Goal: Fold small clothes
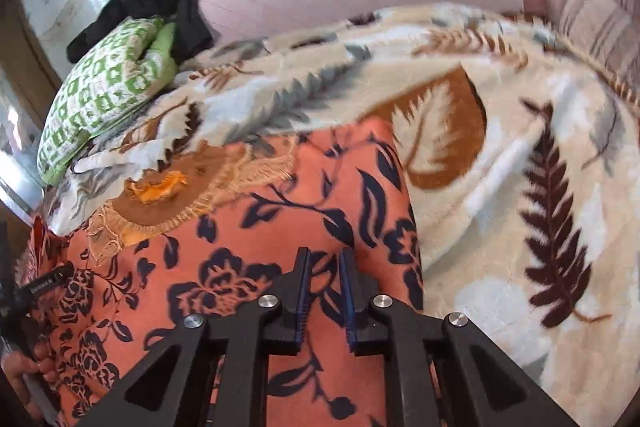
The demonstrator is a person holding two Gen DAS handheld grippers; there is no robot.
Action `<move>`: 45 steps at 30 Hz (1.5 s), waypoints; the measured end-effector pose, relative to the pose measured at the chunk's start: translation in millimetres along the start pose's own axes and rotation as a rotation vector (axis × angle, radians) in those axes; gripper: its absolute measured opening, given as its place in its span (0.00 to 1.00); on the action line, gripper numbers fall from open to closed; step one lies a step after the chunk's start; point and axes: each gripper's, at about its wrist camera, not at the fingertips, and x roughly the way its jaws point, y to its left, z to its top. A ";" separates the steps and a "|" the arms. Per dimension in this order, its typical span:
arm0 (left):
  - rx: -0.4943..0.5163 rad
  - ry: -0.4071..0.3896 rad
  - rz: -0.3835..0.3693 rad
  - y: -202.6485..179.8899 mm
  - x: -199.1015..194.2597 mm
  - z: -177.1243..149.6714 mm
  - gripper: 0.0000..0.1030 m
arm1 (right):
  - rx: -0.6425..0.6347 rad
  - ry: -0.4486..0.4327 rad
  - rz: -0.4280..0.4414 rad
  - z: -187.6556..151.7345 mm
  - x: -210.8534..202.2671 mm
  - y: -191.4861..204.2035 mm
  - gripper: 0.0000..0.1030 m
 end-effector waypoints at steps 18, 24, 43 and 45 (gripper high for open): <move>-0.416 0.023 -0.191 235.8 -33.6 4.9 1.00 | 0.025 0.060 0.461 -16.4 -18.0 33.7 0.68; -0.311 0.089 -0.380 161.2 -35.7 29.4 1.00 | 0.033 0.041 0.468 -17.1 -22.2 40.4 0.82; -0.210 0.251 -0.191 74.9 51.8 60.2 0.19 | 0.121 0.019 0.426 2.6 -19.6 12.1 0.81; -0.223 0.213 -0.229 86.0 41.5 61.8 0.13 | 0.113 0.008 0.418 4.0 -22.0 11.8 0.80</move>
